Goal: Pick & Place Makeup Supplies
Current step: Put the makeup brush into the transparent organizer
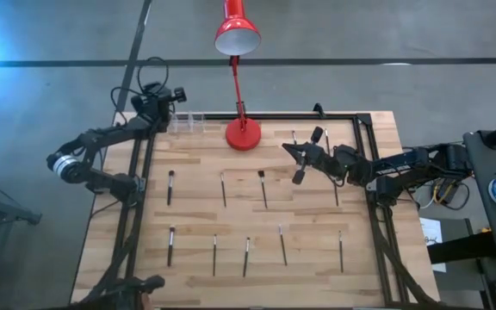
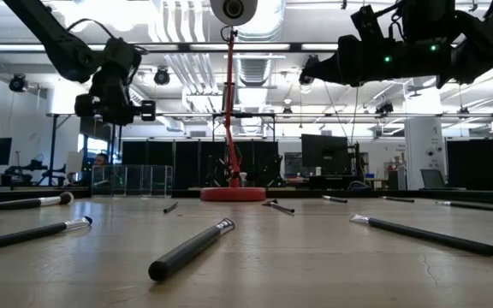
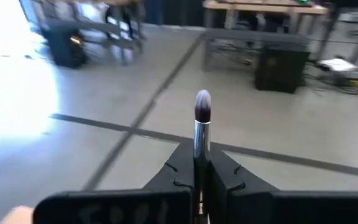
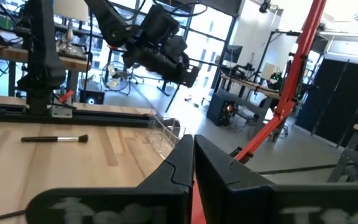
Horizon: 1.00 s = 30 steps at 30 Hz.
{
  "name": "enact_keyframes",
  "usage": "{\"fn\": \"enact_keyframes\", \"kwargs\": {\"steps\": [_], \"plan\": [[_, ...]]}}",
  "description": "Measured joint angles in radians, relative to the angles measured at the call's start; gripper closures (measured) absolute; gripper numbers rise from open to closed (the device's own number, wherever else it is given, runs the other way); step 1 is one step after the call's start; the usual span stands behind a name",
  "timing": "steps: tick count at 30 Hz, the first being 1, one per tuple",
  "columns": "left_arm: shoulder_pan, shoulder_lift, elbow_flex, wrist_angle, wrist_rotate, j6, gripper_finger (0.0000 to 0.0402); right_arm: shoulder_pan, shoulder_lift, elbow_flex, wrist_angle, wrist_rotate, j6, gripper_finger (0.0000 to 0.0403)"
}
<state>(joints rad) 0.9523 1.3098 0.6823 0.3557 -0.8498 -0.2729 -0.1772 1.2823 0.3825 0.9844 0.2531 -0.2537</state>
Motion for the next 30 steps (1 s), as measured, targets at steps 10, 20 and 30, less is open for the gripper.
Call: {"fn": "enact_keyframes", "kwargs": {"steps": [10,20,30], "plan": [[-0.064,0.017,-0.005,-0.094,-0.186,-0.075,0.0393,0.0,0.0,0.001,0.001,-0.001,-0.008,0.0394],[-0.061,0.143,-0.018,-0.025,-0.229,-0.144,0.0392,0.0,0.0,0.001,0.009,-0.027,0.007,0.0394],[-0.06,0.192,-0.017,-0.02,-0.184,-0.191,0.0384,0.0,0.0,0.001,0.013,-0.027,0.008,0.0394]]}}
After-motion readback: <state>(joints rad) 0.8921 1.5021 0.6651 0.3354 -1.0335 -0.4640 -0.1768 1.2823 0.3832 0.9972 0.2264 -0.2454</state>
